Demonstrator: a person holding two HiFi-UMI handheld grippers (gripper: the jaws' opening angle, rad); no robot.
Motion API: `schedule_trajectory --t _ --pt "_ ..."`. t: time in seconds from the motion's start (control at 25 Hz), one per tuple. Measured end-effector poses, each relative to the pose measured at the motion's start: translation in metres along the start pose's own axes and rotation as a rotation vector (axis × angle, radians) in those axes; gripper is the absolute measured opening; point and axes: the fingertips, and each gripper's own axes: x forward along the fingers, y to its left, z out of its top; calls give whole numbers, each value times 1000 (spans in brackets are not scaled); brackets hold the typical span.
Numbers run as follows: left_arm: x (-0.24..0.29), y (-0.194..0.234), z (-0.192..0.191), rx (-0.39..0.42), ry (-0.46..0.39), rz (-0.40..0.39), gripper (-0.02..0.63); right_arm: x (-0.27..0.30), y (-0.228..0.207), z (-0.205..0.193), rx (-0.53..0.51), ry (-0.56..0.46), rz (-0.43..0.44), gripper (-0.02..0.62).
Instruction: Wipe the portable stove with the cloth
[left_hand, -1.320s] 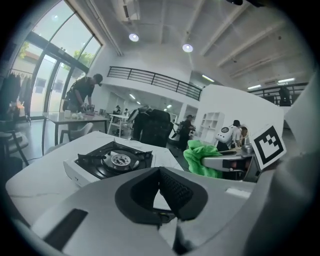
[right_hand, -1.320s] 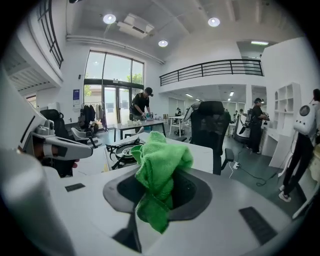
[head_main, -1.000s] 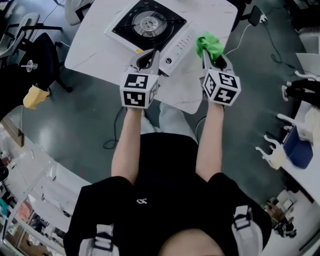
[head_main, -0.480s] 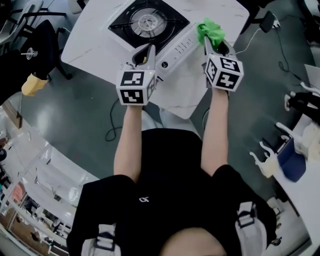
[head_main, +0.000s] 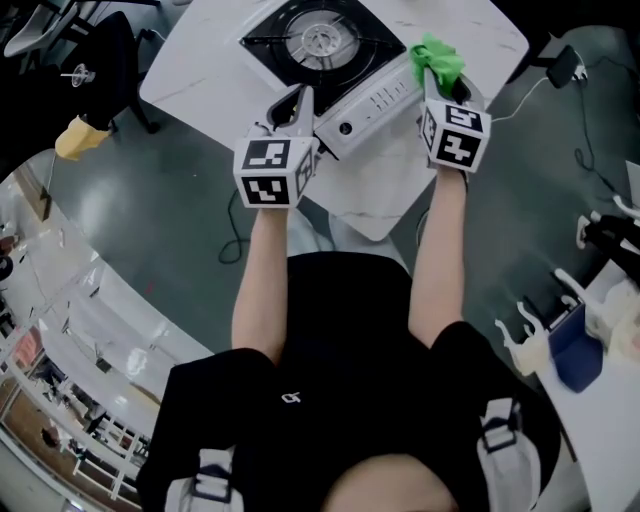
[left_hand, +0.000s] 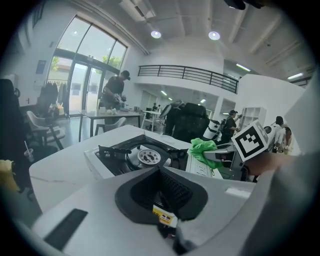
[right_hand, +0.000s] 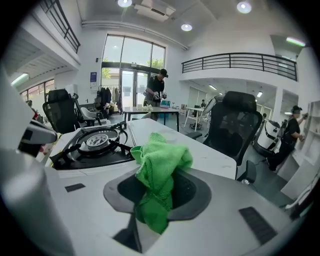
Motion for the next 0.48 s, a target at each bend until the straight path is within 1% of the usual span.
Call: schedule_trajectory --t 0.12,0.24,0.48 --pt "-3 2 -5 -21 1 9 -5 -2 8 0 -70 -16 -8 98" --pt "-5 -1 -11 -31 -1 -7 -5 -5 19 -2 -132 -33 -13 94" --pt "-9 7 -11 -25 0 -58 -5 -14 37 -7 -155 -13 -11 94"
